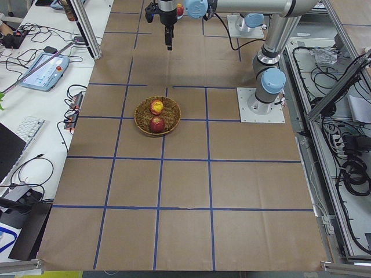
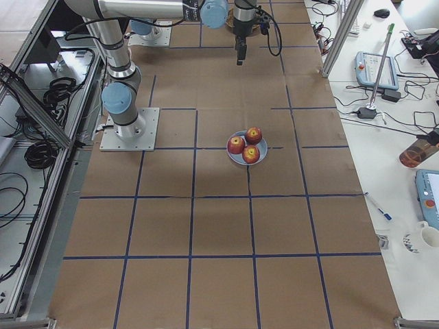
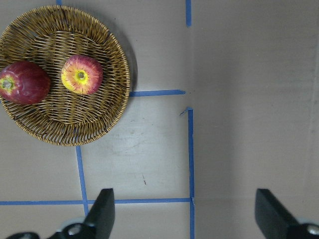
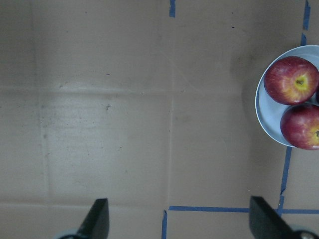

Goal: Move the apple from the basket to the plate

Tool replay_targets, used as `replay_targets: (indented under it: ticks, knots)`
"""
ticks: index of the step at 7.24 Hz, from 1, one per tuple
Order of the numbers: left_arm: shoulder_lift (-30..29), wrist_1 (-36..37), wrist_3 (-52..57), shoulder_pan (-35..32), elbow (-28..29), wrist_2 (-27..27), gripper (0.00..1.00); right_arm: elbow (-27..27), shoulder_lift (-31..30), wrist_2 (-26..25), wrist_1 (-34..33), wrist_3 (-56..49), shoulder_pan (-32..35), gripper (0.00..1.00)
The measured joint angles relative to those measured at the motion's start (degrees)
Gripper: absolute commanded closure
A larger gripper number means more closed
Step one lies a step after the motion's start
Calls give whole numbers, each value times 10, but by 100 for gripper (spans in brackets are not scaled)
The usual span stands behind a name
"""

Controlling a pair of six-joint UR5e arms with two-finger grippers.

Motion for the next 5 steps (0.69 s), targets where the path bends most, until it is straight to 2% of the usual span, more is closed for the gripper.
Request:
replay_targets:
  ticks: [5]
  knots:
    - [-37,68,86,24,-25,0,1,0,0,0,0,0,0,0]
